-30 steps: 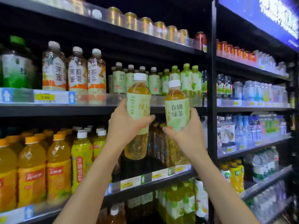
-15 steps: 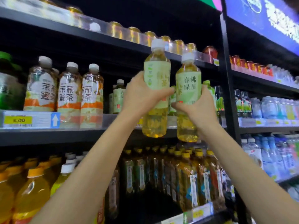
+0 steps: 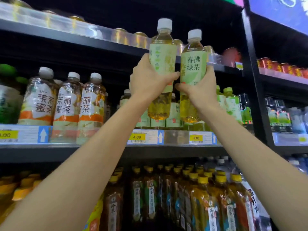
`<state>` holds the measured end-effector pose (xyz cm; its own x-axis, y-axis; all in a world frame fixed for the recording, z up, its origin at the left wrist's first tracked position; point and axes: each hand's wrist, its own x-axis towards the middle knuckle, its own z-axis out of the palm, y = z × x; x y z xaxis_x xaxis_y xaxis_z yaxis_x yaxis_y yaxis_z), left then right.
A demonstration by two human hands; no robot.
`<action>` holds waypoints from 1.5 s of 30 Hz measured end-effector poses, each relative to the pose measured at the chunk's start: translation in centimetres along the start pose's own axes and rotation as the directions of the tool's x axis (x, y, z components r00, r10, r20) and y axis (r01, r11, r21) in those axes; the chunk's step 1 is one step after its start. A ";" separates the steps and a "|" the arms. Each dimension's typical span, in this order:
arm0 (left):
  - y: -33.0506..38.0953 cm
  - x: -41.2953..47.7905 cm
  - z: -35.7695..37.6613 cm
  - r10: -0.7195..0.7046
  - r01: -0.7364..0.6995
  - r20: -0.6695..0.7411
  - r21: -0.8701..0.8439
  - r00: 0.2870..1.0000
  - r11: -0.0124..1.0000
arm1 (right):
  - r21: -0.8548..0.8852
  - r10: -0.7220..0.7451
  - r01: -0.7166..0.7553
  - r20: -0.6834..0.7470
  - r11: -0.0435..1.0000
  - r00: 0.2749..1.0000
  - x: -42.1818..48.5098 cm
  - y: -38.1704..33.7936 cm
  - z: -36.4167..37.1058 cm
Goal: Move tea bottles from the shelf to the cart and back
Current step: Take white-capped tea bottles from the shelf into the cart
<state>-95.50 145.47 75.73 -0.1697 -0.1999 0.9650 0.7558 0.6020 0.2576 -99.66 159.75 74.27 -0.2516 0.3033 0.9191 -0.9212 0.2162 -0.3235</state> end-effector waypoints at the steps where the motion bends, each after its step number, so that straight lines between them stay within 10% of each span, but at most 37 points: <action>1: -0.4 0.0 0.4 -0.016 0.016 -0.002 0.001 1.000 1.000 | 0.006 0.008 -0.008 0.007 1.000 1.000 0.2 0.7 0.1; 20: -4.3 -1.4 5.2 -0.159 0.145 0.021 0.312 0.987 0.939 | -0.050 0.140 -0.131 0.338 0.990 0.931 -0.7 8.2 -0.3; 35: -7.1 -1.9 7.2 -0.373 0.283 0.138 0.430 0.918 0.857 | -0.111 0.315 -0.318 0.624 0.942 0.715 1.0 10.0 -3.1; 45: -6.9 -1.4 8.2 -0.458 0.311 0.272 0.444 0.847 0.840 | -0.284 0.341 -0.204 0.618 0.937 0.708 1.7 9.9 -2.6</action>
<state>-105.68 147.93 73.01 -0.6615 -0.2344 0.7124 0.3010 0.7870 0.5385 -108.44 164.82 72.10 -0.6761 -0.2852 0.6794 -0.7275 0.4043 -0.5543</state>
